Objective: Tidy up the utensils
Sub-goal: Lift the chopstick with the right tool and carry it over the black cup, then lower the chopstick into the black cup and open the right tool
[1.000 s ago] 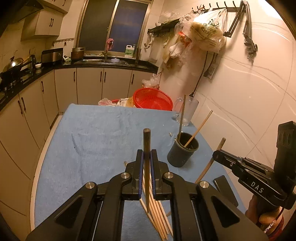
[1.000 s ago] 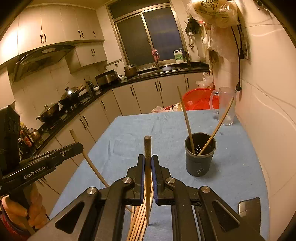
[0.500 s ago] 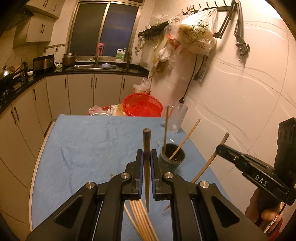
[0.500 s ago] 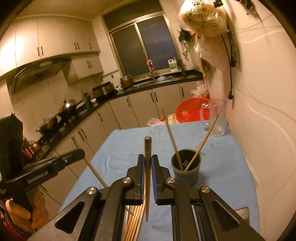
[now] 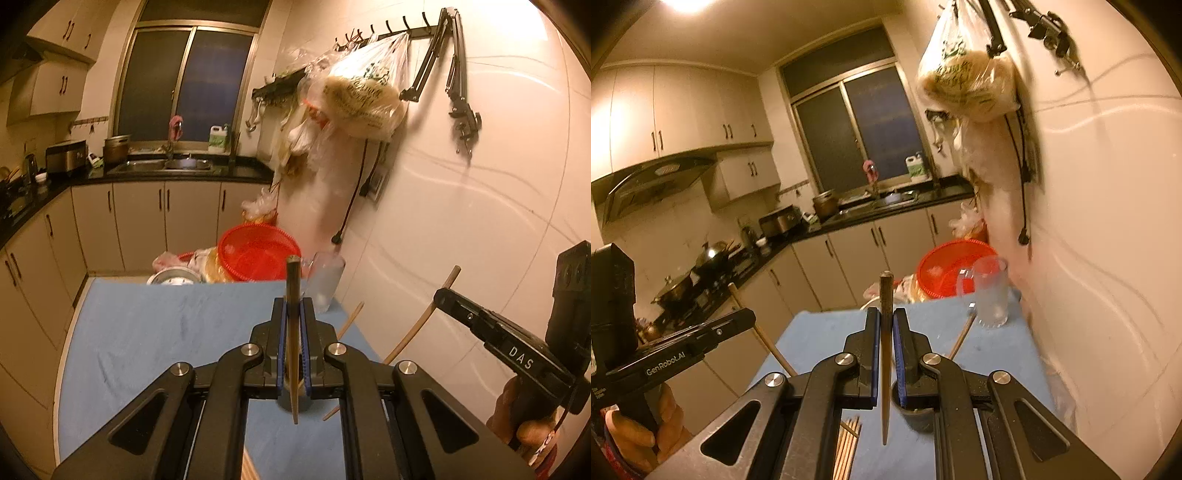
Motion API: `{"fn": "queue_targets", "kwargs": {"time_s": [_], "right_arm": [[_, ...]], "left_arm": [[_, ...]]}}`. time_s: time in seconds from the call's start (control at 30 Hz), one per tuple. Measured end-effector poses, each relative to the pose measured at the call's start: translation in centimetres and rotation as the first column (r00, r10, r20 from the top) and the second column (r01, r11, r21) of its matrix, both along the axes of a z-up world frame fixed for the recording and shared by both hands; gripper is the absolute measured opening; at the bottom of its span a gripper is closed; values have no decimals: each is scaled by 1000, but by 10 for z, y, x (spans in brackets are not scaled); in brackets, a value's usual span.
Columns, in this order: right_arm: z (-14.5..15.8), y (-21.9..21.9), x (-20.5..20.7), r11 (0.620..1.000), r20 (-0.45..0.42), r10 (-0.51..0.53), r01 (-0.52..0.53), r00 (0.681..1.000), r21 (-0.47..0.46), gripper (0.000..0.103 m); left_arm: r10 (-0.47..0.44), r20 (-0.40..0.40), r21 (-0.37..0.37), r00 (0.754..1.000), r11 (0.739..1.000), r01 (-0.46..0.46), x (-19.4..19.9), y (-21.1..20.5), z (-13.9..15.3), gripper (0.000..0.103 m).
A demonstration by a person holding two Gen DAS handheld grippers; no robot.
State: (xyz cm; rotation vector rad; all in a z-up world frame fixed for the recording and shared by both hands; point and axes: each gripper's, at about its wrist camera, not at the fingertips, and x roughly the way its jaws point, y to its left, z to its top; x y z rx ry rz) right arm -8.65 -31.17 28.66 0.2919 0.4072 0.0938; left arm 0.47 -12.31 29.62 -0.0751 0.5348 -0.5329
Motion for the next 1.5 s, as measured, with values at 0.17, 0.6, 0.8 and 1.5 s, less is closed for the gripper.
{"fn": "queue_targets", "kwargs": {"time_s": [0.17,0.6,0.8,1.5], "right_arm": [[10,-13,18,1000,9,-28,28,1000,-6,8],[-39,-28,82,999,-97,-38,36,995,-29,8],[-57,-27,95,999,-135,-29,25,990,-35,8],[-94,-16,110,998,-227,-1,-12,974,-59,9]], "left_arm": [[-10,8,-18,1000,1000,10,22,-22,10,7],[-5,-98,1,995,1000,5,79,-56,-52,7],[2,-129,7,992,1000,-1,86,-56,-69,7],[21,-183,13,983,1000,-19,92,-50,-94,7]]}}
